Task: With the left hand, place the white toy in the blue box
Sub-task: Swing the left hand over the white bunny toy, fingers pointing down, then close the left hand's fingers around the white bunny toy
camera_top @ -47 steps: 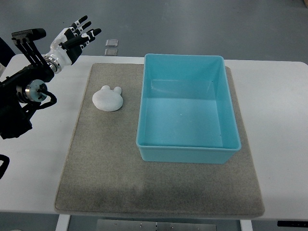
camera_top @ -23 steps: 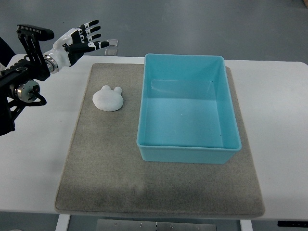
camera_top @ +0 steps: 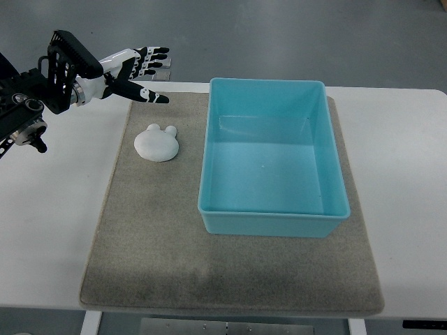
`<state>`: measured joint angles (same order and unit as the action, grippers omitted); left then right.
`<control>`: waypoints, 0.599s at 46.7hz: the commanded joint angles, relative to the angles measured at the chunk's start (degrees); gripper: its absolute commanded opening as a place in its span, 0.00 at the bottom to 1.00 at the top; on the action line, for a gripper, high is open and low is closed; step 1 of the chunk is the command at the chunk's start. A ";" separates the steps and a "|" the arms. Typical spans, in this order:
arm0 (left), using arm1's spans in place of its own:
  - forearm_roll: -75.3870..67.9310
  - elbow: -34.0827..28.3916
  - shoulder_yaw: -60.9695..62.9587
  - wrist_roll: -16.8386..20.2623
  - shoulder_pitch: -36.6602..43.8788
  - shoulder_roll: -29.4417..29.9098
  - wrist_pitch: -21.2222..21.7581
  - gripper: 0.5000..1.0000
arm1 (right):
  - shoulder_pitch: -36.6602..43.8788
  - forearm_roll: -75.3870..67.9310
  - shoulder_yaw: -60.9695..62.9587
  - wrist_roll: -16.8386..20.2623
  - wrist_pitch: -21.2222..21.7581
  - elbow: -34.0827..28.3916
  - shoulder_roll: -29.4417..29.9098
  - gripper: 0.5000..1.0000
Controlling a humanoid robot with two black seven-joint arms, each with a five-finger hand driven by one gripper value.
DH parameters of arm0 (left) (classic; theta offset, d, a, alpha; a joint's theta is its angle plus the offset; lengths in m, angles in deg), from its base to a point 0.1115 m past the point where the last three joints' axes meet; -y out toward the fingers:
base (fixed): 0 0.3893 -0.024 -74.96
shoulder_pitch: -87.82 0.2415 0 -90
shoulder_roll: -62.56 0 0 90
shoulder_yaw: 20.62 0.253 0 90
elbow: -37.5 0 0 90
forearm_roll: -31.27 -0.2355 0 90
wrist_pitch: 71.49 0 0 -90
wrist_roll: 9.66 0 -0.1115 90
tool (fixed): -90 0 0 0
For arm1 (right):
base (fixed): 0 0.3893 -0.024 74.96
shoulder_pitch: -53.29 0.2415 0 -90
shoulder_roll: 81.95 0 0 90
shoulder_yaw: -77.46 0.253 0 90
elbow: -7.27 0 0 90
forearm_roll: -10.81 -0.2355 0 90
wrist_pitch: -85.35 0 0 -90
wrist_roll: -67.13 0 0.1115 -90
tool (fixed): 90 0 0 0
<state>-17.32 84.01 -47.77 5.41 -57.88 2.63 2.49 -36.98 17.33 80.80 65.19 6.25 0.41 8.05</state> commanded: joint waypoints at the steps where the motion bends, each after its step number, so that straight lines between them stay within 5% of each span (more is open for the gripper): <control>1: -4.57 0.07 -0.01 -0.04 -0.03 0.43 -0.76 0.98 | 0.00 -0.02 0.00 0.00 0.00 0.00 0.00 0.87; 28: -20.31 11.14 3.42 0.05 -1.43 6.67 -3.66 0.98 | 0.00 -0.02 0.00 0.00 0.00 0.00 0.00 0.87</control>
<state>-36.34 93.94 -44.36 5.46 -58.86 8.50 0.45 -36.98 17.34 80.80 65.20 6.25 0.41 8.05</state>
